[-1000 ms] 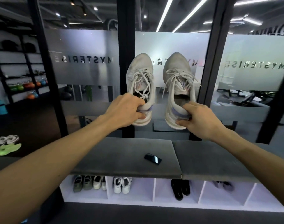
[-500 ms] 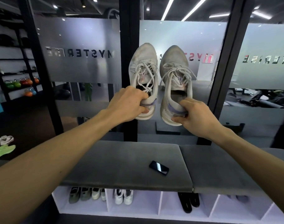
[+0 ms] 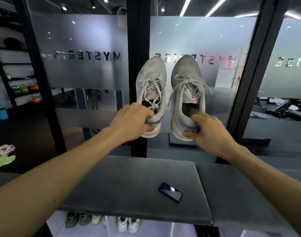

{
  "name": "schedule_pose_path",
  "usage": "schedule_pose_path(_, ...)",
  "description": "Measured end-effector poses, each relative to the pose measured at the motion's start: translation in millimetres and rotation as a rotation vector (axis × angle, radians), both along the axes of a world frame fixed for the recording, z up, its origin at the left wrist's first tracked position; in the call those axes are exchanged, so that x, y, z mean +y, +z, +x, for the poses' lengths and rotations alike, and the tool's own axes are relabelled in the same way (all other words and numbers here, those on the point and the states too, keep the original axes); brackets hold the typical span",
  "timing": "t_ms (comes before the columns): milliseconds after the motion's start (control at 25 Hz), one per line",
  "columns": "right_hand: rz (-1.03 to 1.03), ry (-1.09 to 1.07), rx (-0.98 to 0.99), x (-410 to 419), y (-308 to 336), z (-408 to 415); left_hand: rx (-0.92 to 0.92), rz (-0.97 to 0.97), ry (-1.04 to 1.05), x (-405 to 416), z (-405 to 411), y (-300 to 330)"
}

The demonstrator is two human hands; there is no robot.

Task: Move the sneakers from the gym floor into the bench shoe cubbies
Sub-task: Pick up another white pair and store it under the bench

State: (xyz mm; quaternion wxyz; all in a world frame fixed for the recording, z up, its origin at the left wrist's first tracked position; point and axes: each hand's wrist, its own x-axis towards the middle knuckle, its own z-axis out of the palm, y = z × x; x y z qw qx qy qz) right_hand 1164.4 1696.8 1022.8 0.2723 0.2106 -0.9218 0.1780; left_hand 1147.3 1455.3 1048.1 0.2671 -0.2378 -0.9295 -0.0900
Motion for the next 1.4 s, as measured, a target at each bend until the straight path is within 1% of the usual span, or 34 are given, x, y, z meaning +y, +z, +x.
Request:
schedule_pose_path(120, -0.009, 0.011, -0.029, 0.0, -63.3, -14.6, -0.053, -0.021, -0.019, 2.2, -15.8, -60.6)
schedule_pose_path(200, -0.010, 0.003, -0.071, -1.3, -117.0, -20.9, -0.084, -0.023, -0.026, 2.4, -21.2, -112.4)
schedule_pose_path(520, -0.029, 0.006, -0.184, -7.4, -372.6, -19.3, -0.182, -0.045, -0.030, -6.0, -21.1, -361.1)
schedule_pose_path(720, 0.003, 0.020, -0.192, -4.6, -556.2, -10.6, -0.226, -0.046, -0.021, -12.2, -9.9, -544.1)
schedule_pose_path(800, 0.016, 0.007, -0.193, -2.1, -611.6, -7.6, -0.225, -0.046, -0.007, -14.5, -6.1, -601.0)
schedule_pose_path(920, 0.049, -0.035, -0.136, -5.1, -690.1, -0.4, -0.222, -0.048, -0.015, -15.6, 2.2, -680.2)
schedule_pose_path(1040, 0.031, -0.034, -0.103, -12.3, -749.0, 11.2, -0.217, -0.071, -0.001, -20.1, 11.7, -739.0)
schedule_pose_path(1200, 0.054, 0.006, -0.113, -22.6, -800.4, 33.7, -0.212, -0.079, -0.012, -25.4, 28.6, -787.7)
schedule_pose_path(1400, 0.080, 0.003, -0.220, -28.7, -852.7, 53.5, -0.258, -0.073, -0.086, -25.2, 47.1, -836.9)
